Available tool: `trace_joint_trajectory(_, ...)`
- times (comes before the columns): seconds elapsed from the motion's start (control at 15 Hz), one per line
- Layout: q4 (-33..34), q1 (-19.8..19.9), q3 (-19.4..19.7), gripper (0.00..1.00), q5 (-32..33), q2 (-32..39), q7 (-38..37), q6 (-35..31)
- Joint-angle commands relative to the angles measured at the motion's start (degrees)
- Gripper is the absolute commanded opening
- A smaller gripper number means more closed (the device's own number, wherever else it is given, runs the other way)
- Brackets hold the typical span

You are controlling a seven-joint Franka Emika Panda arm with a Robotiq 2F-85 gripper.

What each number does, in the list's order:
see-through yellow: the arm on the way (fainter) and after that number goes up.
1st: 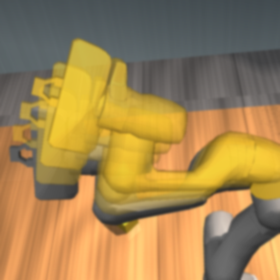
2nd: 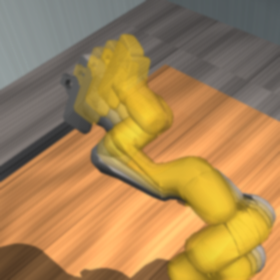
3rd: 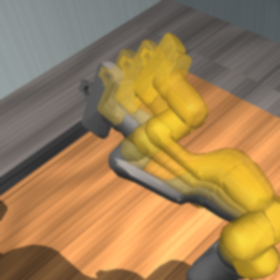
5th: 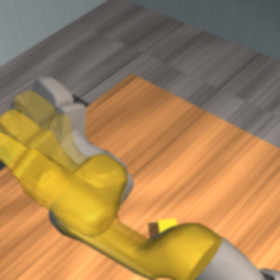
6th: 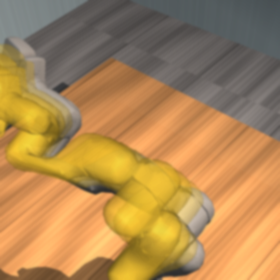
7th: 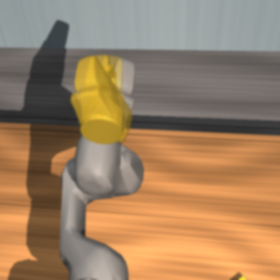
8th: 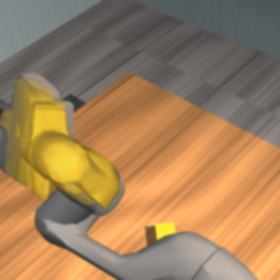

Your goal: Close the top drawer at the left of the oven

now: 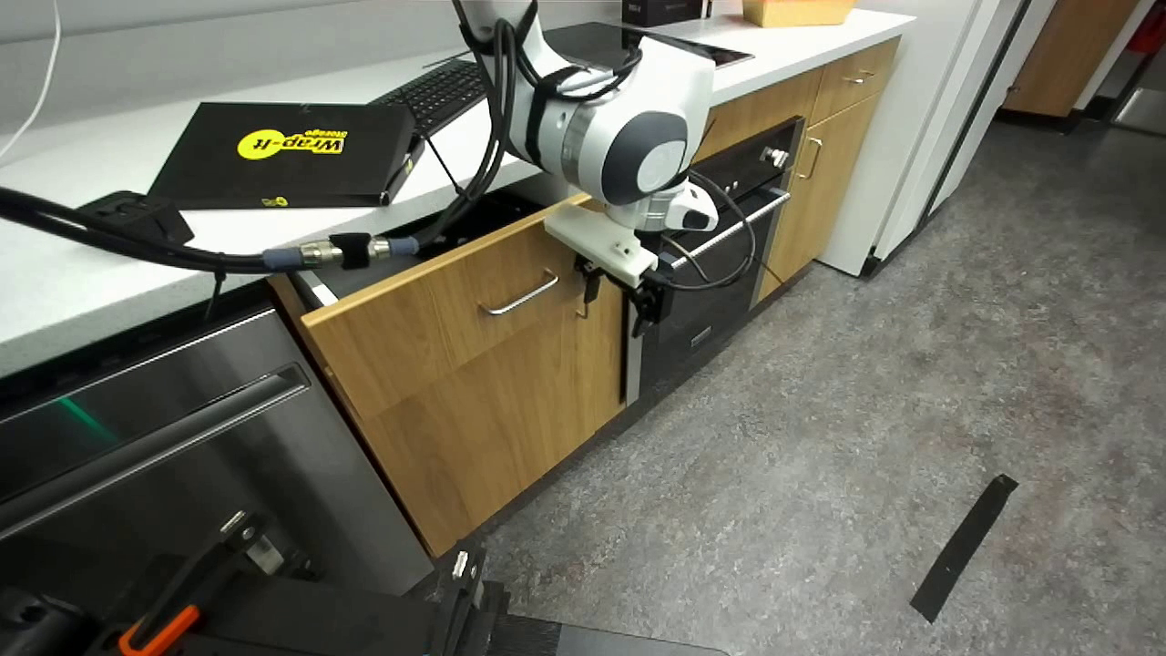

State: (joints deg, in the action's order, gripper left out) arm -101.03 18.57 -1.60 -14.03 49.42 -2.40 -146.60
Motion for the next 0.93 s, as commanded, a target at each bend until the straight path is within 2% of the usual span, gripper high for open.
trace_joint_trajectory(0.0, 5.2, 1.0, -3.3, 1.0, -3.0, 4.1, 3.9, 2.8)
trace_joint_trajectory(0.47, 9.4, 0.6, -5.8, 1.0, -3.1, 6.7, 6.8, 6.3)
trace_joint_trajectory(0.87, 11.7, 0.1, -9.6, 1.0, -3.0, 7.0, 13.4, 8.8)
